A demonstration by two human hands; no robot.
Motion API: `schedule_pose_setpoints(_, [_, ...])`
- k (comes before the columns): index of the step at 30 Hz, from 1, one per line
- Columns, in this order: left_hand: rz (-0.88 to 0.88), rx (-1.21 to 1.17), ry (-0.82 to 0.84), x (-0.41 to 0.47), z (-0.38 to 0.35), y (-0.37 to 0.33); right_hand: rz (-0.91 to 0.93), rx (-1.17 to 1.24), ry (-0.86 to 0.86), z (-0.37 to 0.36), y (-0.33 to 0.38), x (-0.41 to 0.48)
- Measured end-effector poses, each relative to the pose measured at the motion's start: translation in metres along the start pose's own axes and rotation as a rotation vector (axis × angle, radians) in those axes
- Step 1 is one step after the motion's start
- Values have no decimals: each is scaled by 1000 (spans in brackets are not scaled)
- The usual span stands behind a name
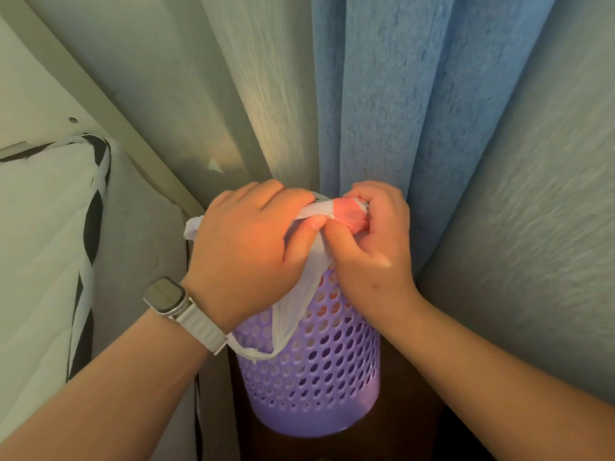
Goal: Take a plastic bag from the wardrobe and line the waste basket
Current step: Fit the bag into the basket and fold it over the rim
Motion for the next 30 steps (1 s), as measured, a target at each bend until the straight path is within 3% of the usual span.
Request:
schedule_pose_setpoints(11, [-7,51,-16,-2,3,8,34,61,140,5,-5,-5])
schedule_pose_setpoints(26, [26,-43,-14,0,5,3,6,-20,23,4,-2,-3])
schedule_pose_setpoints(30, [1,25,-13,1,3,-7,32,-78,4,3,4,-3])
Point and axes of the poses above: each hand's wrist, its own x-axis towards the middle knuckle, its own z-axis out of the back of the hand, y = z × x, the point moved 2 cm from there along x, towards the middle knuckle, and after that the axes turned 1 degree about y, right-handed, at the moved point
